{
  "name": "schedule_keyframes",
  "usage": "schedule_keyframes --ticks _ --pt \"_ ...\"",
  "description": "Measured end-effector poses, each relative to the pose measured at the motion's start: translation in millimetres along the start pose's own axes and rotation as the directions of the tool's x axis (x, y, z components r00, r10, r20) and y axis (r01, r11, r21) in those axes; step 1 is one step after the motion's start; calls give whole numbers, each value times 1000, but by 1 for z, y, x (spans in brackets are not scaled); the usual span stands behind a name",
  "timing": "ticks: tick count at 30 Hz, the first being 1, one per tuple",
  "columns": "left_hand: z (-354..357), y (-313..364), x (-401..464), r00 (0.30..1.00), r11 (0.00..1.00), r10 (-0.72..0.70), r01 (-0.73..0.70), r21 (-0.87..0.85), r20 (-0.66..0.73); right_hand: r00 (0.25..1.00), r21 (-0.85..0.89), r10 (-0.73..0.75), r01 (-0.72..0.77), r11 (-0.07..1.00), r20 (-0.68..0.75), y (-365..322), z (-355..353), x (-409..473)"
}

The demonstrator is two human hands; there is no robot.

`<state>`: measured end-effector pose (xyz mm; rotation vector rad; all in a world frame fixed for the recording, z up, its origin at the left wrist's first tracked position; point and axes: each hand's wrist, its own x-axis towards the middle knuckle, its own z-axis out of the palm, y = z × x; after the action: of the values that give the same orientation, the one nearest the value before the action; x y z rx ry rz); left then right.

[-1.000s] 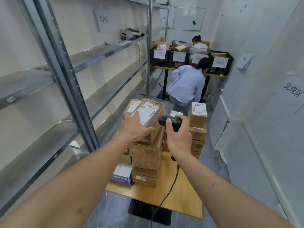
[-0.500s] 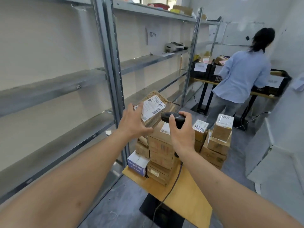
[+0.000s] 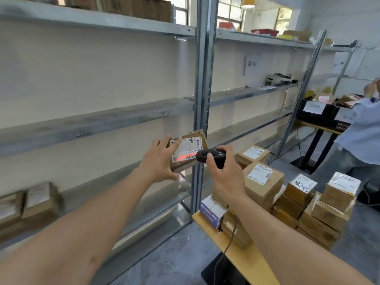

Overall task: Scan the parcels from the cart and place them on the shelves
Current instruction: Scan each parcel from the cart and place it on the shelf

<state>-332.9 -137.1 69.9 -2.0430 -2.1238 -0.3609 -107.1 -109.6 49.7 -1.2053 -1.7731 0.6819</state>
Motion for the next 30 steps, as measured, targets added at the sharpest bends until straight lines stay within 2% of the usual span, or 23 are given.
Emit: schedule_keyframes --ticks 9,12,18,22,30 --pt "-19 -106 -68 991 989 -134 134 56 -1 996 5 3 -3 1000 90 -68 93 -25" --pt "-20 -138 -91 969 969 -246 246 19 16 994 69 7 -15 998 108 -91 128 -38" --pt "-20 -196 -129 877 868 -473 481 -125 89 993 129 18 -34 991 120 -131 202 -59" --pt "-12 -230 -150 811 803 -564 583 -123 158 987 179 58 -86 980 152 -147 248 -68" --pt "9 -284 -157 645 624 -715 763 -169 270 961 171 119 -164 972 248 -153 319 -54"
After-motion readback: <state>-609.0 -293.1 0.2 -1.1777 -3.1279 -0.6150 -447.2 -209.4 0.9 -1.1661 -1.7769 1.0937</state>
